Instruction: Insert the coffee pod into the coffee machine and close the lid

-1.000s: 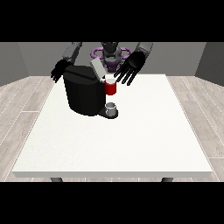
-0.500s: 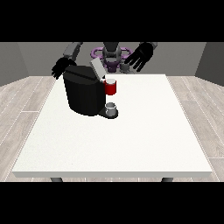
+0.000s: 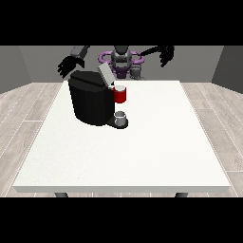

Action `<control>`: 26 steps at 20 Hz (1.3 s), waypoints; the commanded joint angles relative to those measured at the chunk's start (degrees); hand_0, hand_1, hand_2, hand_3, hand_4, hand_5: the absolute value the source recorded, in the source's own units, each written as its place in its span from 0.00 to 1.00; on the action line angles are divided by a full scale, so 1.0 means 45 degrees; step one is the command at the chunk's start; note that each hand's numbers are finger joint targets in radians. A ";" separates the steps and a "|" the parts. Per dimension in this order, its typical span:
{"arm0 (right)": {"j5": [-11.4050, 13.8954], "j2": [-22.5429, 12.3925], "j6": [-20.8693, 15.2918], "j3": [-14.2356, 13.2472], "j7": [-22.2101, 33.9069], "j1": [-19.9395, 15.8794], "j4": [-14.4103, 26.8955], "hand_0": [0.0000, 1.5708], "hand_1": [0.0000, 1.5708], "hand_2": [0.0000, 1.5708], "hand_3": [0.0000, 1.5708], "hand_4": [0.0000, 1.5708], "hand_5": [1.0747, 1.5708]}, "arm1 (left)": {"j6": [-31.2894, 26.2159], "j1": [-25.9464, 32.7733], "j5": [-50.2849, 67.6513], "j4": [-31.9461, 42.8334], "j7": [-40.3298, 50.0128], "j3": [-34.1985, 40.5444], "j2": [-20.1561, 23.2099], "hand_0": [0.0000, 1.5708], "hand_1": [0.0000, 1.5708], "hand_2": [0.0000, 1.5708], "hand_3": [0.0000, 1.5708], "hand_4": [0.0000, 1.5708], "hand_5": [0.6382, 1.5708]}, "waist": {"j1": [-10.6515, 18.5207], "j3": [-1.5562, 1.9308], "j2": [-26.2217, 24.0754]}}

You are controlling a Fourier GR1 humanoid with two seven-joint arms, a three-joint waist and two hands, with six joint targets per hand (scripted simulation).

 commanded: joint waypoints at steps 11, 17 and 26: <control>0.0106 -0.1242 0.1578 0.1112 0.2065 -0.0886 -0.2908 0.00 0.00 0.00 0.00 0.00 1.00 | -0.0704 0.3923 0.1869 -0.0765 -0.0686 0.0681 -0.0948 0.00 0.00 0.00 0.00 0.00 1.00 | 0.0821 -0.0002 -0.1591; -0.0472 -0.1674 0.2695 0.1110 0.2451 -0.2020 -0.3281 0.00 0.00 0.00 0.00 0.00 1.00 | -0.0521 0.3475 0.2733 -0.2164 0.0286 0.0663 -0.1112 0.00 0.00 0.00 0.00 0.00 1.00 | 0.1073 0.0006 -0.0578; 0.0507 -0.1443 0.2586 0.1591 0.2338 -0.2911 -0.2498 0.00 0.00 0.00 0.00 0.00 1.00 | -0.0844 0.4965 0.3774 -0.4684 0.1383 -0.0537 -0.1798 0.00 0.00 0.00 0.00 0.00 1.00 | 0.2166 0.0009 -0.0007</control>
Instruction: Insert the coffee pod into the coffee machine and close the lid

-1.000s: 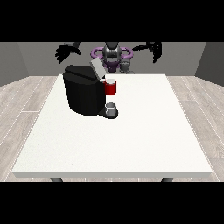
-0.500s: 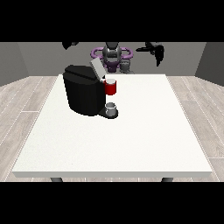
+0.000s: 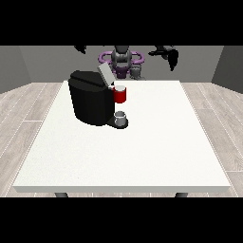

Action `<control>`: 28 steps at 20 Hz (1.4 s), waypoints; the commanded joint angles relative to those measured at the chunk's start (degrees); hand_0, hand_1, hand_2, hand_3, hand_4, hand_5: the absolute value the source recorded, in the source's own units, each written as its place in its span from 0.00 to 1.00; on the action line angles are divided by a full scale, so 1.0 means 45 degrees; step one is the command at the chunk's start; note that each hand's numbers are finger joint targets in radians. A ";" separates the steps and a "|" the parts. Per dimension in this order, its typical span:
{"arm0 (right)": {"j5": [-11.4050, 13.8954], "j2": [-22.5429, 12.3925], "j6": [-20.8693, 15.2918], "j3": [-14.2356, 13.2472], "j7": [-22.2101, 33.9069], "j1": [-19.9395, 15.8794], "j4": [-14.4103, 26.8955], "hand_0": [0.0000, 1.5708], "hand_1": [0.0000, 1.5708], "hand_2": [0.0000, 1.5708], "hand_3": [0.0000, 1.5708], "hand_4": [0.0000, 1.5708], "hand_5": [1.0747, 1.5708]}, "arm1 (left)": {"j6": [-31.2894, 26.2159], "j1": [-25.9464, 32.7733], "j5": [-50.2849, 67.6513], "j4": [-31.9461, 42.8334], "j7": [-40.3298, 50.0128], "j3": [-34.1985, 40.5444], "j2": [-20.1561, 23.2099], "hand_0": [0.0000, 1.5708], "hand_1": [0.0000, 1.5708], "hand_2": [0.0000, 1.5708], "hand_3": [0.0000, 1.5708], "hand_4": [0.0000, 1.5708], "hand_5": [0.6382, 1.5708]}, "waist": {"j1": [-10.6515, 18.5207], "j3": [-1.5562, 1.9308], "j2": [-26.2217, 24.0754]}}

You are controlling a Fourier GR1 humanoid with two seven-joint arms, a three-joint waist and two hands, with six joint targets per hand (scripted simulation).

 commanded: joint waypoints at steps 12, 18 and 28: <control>-0.0632 -0.0135 0.0917 -0.1130 -0.0826 -0.2155 0.2504 0.00 0.00 0.00 0.00 0.00 1.00 | 0.0454 0.1902 0.1074 -0.3776 0.1044 -0.1083 0.0230 0.00 0.00 0.00 0.00 0.00 1.00 | 0.0151 0.0001 0.2142; 0.0149 0.0377 0.0437 -0.0668 -0.1302 -0.2290 0.3180 0.00 0.00 0.00 0.00 0.00 1.00 | 0.0324 0.2791 0.1425 -0.4521 0.0553 -0.1248 0.0456 0.00 0.00 0.00 0.00 0.00 1.00 | 0.0085 -0.0001 0.2378; 0.0708 -0.0006 0.0757 -0.0723 -0.1429 -0.4363 0.4733 0.00 0.00 0.00 0.00 0.00 1.00 | 0.0964 0.1557 0.2134 -0.5042 0.1838 -0.1071 0.1073 0.00 0.00 0.00 0.00 0.00 1.00 | -0.0076 0.0000 0.3061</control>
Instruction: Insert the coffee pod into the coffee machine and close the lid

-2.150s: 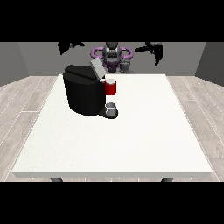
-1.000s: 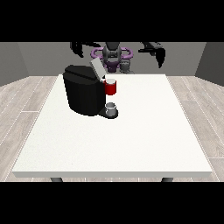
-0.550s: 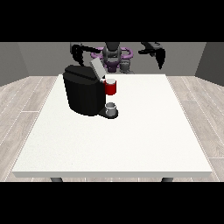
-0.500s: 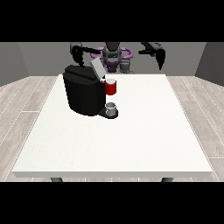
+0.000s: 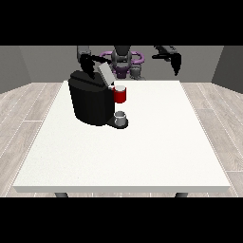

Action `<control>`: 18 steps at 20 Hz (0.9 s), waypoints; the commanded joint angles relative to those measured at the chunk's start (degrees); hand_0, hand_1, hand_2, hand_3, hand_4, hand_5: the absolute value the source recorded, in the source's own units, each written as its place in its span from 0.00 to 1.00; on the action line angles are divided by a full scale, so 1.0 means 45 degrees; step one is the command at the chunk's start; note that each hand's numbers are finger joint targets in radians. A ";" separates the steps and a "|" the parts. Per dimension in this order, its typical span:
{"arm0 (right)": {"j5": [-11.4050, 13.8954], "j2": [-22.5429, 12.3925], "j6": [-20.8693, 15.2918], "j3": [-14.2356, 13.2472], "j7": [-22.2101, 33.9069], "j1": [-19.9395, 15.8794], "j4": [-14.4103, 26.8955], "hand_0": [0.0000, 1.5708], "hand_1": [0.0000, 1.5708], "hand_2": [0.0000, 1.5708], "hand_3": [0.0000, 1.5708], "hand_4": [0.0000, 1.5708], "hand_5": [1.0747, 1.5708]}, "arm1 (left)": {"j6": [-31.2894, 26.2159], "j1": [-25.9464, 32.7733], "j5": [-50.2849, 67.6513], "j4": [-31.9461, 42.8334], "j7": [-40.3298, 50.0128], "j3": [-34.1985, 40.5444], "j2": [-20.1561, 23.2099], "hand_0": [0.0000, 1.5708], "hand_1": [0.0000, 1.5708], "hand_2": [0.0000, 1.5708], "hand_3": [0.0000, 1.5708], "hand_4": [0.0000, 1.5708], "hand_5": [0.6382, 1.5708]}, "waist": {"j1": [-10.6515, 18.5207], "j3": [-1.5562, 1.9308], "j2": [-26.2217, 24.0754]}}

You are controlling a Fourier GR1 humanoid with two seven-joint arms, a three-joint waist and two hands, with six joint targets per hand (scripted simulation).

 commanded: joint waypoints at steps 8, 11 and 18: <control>0.0707 0.0960 -0.0591 0.0554 0.0003 -0.1008 0.0927 0.00 0.00 0.00 0.00 0.00 1.00 | 0.0533 -0.0090 0.0000 0.0172 -0.0371 -0.0164 0.0198 0.00 0.00 0.00 0.00 0.00 1.00 | -0.0103 0.0003 0.0290; 0.0574 0.0603 -0.0305 0.0229 -0.0177 -0.1288 0.1366 0.00 0.00 0.00 0.00 0.00 1.00 | 0.0617 0.0384 -0.0244 -0.0092 -0.0202 -0.0518 0.0110 0.00 0.00 0.00 0.00 0.00 1.00 | 0.0197 0.0003 0.0277; 0.0935 0.0451 -0.0248 0.0271 -0.0888 -0.1580 0.1814 0.00 0.00 0.00 0.00 0.05 1.00 | 0.1133 0.0367 -0.0362 -0.0130 -0.0214 -0.0769 -0.0135 0.00 0.00 0.00 0.00 0.12 1.00 | 0.0243 0.0005 0.0554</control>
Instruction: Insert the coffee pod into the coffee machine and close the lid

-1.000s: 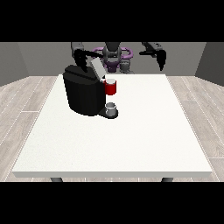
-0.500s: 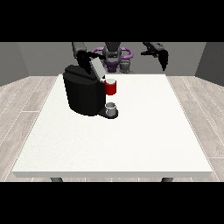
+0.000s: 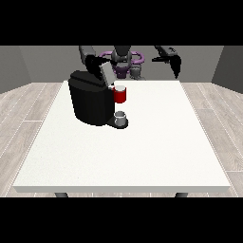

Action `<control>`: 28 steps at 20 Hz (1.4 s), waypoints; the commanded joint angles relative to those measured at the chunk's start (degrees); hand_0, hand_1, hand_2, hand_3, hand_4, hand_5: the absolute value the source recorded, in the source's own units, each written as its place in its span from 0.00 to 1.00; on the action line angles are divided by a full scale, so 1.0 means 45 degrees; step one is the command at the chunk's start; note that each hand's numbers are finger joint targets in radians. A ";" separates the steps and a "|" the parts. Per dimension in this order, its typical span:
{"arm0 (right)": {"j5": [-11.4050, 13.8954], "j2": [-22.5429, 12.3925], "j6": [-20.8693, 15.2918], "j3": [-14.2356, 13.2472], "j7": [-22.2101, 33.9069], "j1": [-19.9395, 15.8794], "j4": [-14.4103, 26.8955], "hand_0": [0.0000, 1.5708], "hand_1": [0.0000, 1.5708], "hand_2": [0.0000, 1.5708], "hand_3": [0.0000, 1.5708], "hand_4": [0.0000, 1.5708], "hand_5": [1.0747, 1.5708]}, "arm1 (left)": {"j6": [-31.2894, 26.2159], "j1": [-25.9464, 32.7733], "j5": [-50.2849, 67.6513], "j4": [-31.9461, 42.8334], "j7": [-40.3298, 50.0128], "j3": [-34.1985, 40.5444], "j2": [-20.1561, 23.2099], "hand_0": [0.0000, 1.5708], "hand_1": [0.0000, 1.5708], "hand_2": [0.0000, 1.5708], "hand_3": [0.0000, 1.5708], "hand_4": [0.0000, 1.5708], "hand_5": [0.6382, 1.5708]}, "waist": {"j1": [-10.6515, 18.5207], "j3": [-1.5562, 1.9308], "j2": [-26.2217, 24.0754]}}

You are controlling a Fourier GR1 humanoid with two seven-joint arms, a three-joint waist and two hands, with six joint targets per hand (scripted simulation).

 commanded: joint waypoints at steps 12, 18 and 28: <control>0.0991 -0.0072 0.0032 0.1083 0.0917 -0.0879 0.0023 0.00 0.00 0.00 0.00 0.08 1.00 | -0.0235 -0.0369 0.0113 -0.0061 0.0125 -0.0456 -0.0005 0.00 0.00 0.00 0.00 0.08 1.00 | 0.0642 0.0022 -0.0272; 0.0833 0.0411 -0.0450 0.1240 0.1371 -0.1179 -0.0684 0.00 0.00 0.00 0.00 0.08 1.00 | 0.0067 -0.0505 -0.0326 -0.0063 -0.1049 -0.0941 -0.0523 0.00 0.00 0.00 0.00 0.09 1.00 | 0.0682 0.0016 -0.0020; -0.0615 0.1852 0.0527 0.2146 -0.1499 0.2381 -0.1876 0.00 0.00 0.00 0.00 0.18 1.00 | 0.0473 0.0458 0.0061 0.0079 -0.0744 -0.0308 -0.0371 0.00 0.00 0.00 0.00 0.12 1.00 | -0.0867 0.0027 -0.1204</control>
